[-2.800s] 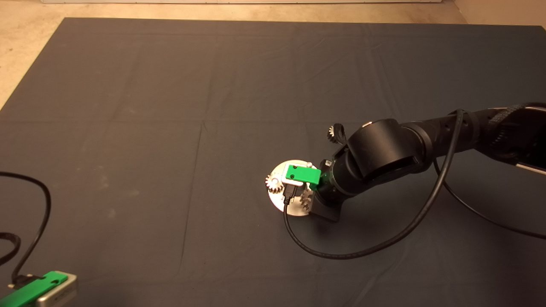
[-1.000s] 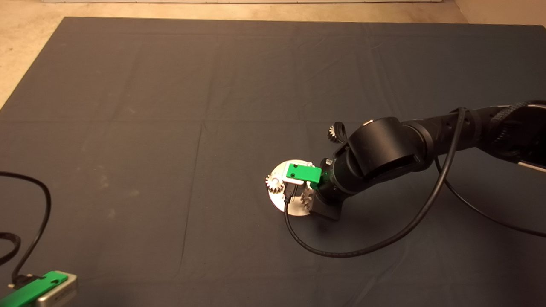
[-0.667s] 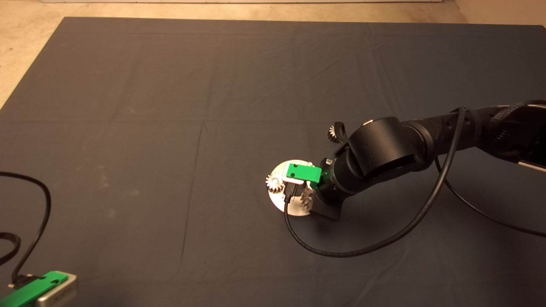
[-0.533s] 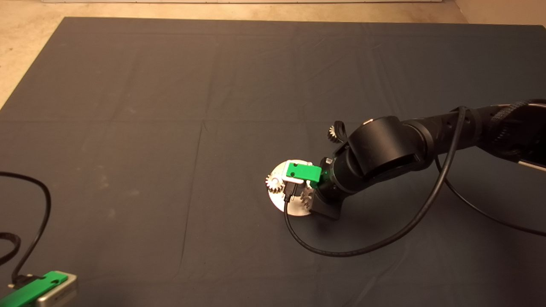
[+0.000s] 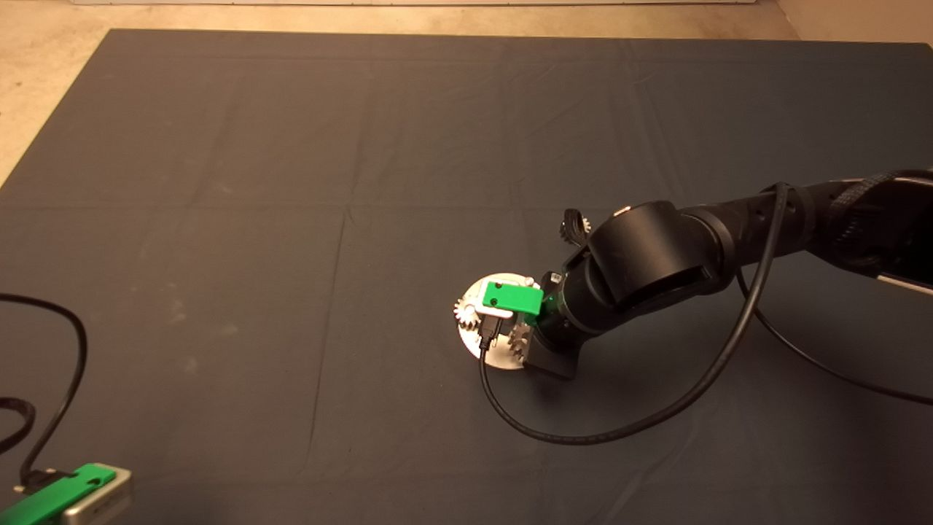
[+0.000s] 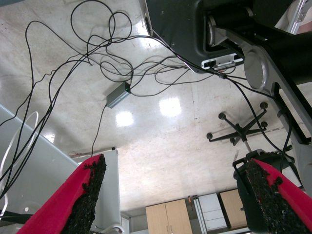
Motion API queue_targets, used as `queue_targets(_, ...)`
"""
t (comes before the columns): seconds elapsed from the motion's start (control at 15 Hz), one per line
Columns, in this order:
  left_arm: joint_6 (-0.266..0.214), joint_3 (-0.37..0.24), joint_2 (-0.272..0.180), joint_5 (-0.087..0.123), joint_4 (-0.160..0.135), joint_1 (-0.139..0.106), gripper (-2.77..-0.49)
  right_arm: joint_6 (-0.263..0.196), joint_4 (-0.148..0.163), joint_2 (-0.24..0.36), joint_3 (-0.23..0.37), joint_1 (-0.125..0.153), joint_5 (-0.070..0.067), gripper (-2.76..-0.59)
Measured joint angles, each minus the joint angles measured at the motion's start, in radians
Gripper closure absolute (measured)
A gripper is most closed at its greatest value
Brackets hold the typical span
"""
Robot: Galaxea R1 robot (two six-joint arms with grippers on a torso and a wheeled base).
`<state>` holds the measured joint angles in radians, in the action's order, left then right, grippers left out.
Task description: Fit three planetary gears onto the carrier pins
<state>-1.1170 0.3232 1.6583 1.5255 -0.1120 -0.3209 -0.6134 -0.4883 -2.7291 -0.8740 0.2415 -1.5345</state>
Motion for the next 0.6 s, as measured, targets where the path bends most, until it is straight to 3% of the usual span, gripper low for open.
queue_targets(0.6,0.001,0.000,-0.005,0.000,0.000,0.000,-2.04,0.000,0.000,0.024,0.000,-0.001,-0.003,-0.95)
